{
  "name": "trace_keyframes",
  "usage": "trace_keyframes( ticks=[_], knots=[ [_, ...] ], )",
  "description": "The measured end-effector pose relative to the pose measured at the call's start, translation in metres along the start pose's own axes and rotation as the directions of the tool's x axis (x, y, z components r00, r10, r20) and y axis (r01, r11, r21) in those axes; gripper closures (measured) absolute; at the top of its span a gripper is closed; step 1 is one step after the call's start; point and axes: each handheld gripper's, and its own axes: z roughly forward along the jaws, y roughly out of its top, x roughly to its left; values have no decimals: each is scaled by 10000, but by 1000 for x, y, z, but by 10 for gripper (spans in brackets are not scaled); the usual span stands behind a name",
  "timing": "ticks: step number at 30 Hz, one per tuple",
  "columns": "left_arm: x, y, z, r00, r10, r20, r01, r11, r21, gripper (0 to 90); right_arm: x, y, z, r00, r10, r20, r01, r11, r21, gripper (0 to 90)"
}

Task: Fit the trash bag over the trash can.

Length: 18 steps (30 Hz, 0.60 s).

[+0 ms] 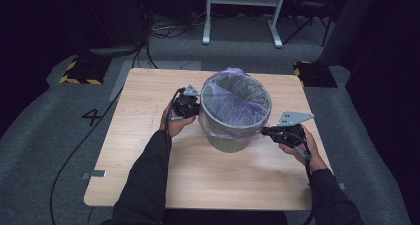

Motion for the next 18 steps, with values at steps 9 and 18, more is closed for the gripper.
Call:
trace_keyframes(
  ticks=[9, 18],
  knots=[
    [-6, -14, -1, 9991, 350, 233, -360, 9984, 447, 899, 0, -11, 12, 9992, -61, -406, 94, 9966, 825, 900],
    [-5, -22, -6, 9993, 334, 141, -340, 9982, 486, 898, -3, -17, 11, 9994, 128, -328, -96, 9953, 964, 900]
  ],
)
